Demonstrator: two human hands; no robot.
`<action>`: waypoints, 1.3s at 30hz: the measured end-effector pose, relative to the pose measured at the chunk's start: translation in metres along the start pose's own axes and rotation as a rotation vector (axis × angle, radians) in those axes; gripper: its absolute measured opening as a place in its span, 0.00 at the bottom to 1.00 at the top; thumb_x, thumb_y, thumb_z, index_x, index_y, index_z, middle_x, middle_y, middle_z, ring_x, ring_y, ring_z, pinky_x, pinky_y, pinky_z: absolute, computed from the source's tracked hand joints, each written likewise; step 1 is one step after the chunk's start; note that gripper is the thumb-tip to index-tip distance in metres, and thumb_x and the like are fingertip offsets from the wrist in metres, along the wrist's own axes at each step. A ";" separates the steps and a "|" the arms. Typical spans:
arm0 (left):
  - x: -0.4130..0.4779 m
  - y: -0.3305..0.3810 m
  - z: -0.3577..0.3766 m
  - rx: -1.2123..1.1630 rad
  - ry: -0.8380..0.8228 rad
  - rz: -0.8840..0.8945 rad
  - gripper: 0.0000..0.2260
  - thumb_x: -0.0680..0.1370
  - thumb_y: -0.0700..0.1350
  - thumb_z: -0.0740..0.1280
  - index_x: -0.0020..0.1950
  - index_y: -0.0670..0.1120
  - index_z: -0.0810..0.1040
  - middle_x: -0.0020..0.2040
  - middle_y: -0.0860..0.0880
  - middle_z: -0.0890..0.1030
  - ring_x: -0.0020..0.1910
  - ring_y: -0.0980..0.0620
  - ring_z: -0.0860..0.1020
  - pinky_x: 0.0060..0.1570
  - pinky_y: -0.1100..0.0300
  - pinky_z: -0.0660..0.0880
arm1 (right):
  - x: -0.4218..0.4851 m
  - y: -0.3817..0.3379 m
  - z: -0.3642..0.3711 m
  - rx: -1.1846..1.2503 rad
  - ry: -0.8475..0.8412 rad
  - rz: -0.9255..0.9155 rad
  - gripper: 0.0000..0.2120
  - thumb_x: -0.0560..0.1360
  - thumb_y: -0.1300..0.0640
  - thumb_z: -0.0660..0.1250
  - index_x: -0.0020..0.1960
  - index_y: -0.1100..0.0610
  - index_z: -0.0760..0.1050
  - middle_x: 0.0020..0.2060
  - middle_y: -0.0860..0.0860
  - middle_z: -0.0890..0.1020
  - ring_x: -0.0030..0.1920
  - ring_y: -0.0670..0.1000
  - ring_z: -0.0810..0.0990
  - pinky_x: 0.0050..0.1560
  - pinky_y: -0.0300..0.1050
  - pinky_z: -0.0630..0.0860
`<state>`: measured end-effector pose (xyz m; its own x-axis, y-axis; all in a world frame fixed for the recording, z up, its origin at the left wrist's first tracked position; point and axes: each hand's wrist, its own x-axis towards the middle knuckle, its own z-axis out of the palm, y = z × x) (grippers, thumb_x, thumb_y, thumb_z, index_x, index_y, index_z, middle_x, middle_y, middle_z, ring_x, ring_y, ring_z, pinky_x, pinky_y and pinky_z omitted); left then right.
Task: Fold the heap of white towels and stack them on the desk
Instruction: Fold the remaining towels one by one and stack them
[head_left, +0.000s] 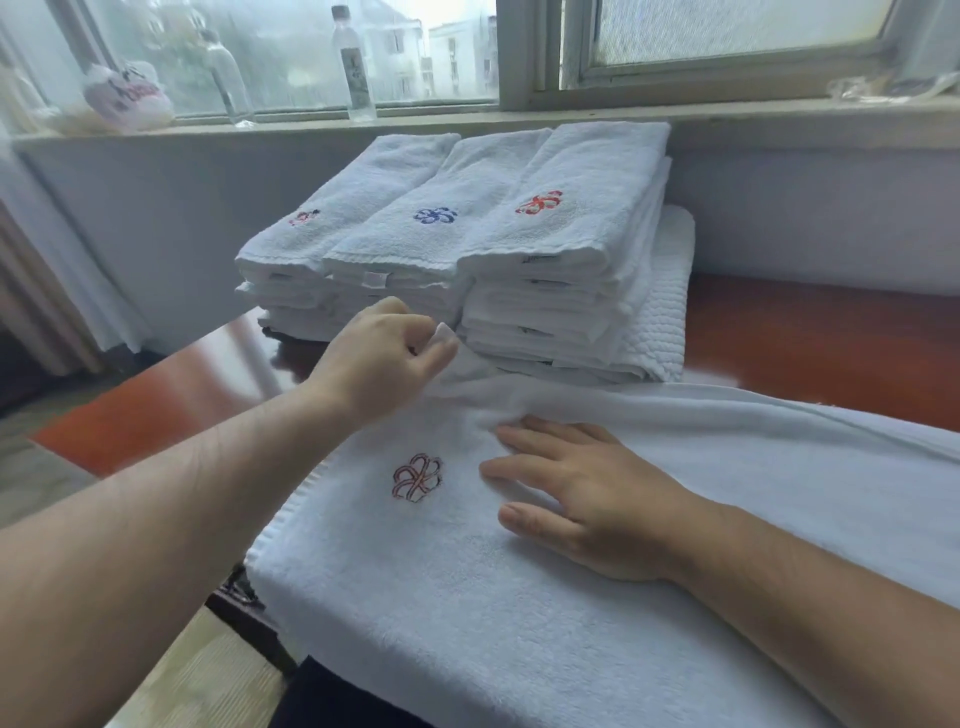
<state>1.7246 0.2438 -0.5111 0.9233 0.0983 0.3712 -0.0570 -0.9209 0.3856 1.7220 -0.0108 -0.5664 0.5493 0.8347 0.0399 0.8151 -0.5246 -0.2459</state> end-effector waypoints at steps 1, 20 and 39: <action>-0.001 0.001 -0.003 -0.015 -0.004 0.006 0.20 0.80 0.58 0.65 0.30 0.52 0.73 0.44 0.53 0.72 0.45 0.54 0.72 0.45 0.58 0.62 | 0.000 -0.001 -0.001 -0.003 -0.005 0.006 0.31 0.77 0.28 0.44 0.77 0.36 0.58 0.81 0.41 0.54 0.80 0.43 0.45 0.74 0.39 0.42; 0.024 -0.008 0.004 -1.215 0.122 -0.330 0.12 0.85 0.41 0.58 0.46 0.45 0.77 0.39 0.49 0.85 0.42 0.53 0.84 0.47 0.59 0.81 | 0.042 -0.026 0.010 -0.033 -0.046 -0.054 0.28 0.82 0.36 0.52 0.80 0.39 0.53 0.82 0.43 0.51 0.81 0.46 0.45 0.76 0.44 0.41; -0.012 -0.052 0.017 -0.972 0.052 -0.575 0.11 0.73 0.53 0.71 0.44 0.45 0.77 0.40 0.47 0.81 0.41 0.47 0.77 0.46 0.55 0.76 | 0.046 -0.026 0.002 -0.206 0.173 0.145 0.22 0.80 0.42 0.53 0.66 0.50 0.76 0.67 0.48 0.76 0.67 0.53 0.73 0.68 0.46 0.68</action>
<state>1.7231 0.2838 -0.5501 0.8921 0.4494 -0.0471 0.0791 -0.0526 0.9955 1.7253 0.0417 -0.5602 0.6715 0.7168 0.1878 0.7362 -0.6741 -0.0600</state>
